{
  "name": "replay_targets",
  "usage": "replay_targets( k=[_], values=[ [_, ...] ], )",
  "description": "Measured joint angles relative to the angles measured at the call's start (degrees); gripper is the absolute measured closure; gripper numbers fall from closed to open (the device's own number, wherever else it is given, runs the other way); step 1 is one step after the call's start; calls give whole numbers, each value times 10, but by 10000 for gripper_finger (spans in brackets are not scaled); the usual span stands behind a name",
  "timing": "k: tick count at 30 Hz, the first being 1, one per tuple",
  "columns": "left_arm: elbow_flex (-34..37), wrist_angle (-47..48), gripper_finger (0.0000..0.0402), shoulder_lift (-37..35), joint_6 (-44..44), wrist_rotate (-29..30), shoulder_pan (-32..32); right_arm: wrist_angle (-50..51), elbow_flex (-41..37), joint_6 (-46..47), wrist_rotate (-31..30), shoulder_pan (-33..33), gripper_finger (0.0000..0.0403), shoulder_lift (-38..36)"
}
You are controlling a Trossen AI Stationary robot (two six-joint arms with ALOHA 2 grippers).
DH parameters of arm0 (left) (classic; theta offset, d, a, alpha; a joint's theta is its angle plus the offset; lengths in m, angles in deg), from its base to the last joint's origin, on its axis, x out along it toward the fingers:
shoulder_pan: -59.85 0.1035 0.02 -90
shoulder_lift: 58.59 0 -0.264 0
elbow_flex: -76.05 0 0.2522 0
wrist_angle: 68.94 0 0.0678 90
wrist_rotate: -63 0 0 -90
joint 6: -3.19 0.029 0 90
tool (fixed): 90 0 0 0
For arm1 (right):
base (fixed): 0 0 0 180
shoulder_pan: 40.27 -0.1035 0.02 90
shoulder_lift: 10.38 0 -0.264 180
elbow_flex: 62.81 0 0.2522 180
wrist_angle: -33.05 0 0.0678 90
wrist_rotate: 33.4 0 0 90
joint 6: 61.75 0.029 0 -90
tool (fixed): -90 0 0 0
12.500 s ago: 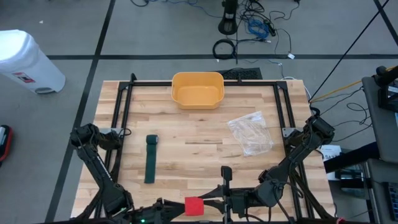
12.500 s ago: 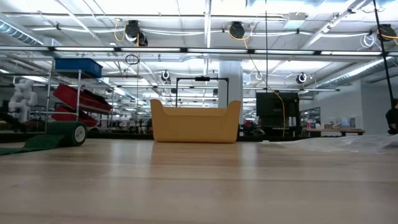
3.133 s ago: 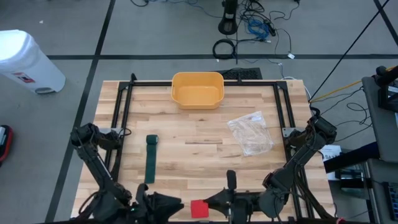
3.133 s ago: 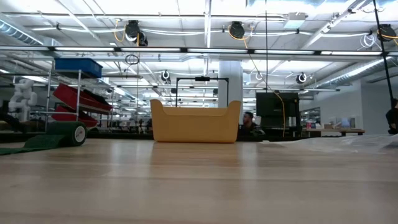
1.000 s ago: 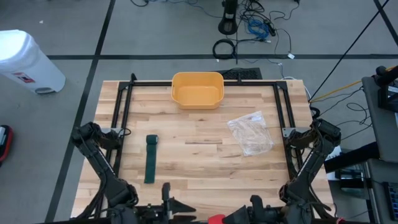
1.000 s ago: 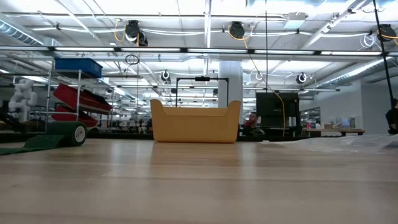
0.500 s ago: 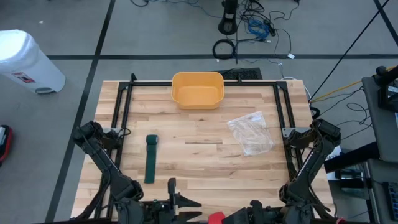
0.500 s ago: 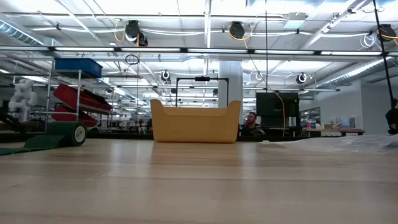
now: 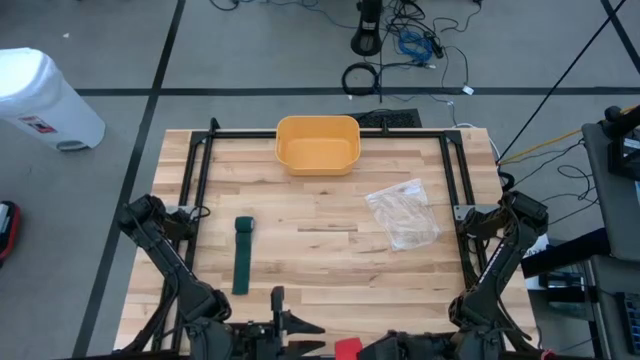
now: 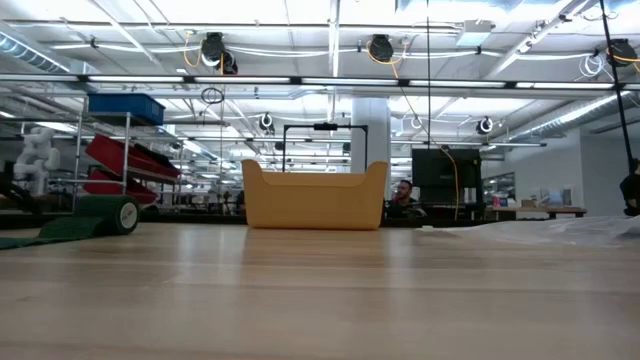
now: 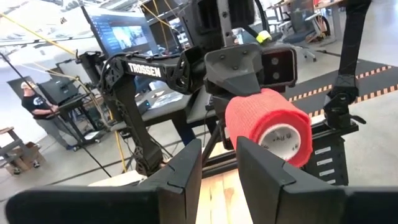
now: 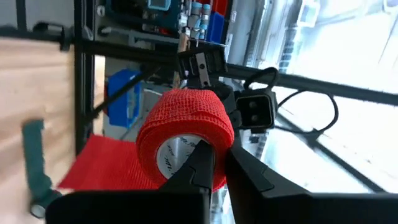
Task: Roll bandage
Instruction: Roll the red bandage
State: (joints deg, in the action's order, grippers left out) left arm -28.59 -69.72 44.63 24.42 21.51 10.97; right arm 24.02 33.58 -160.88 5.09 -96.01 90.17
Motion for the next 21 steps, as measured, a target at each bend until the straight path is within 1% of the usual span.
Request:
replay_targets(
  k=[4, 7, 11, 16, 21],
  values=[
    [0, -1, 294, 0, -3, 1, 0, -1, 0, -38, 0, 0, 383, 0],
    [0, 0, 294, 0, -28, 4, 2, -5, 0, -95, 0, -1, 383, 0],
    [0, 7, 294, 0, -66, 22, 3, -38, 0, -184, 1, -4, 383, 0],
    [0, 28, 294, 0, -110, 22, 3, -70, 0, -271, 2, -10, 383, 0],
    [0, 33, 294, 3, -119, 22, 5, -107, 0, -320, 5, -14, 383, 0]
  ],
)
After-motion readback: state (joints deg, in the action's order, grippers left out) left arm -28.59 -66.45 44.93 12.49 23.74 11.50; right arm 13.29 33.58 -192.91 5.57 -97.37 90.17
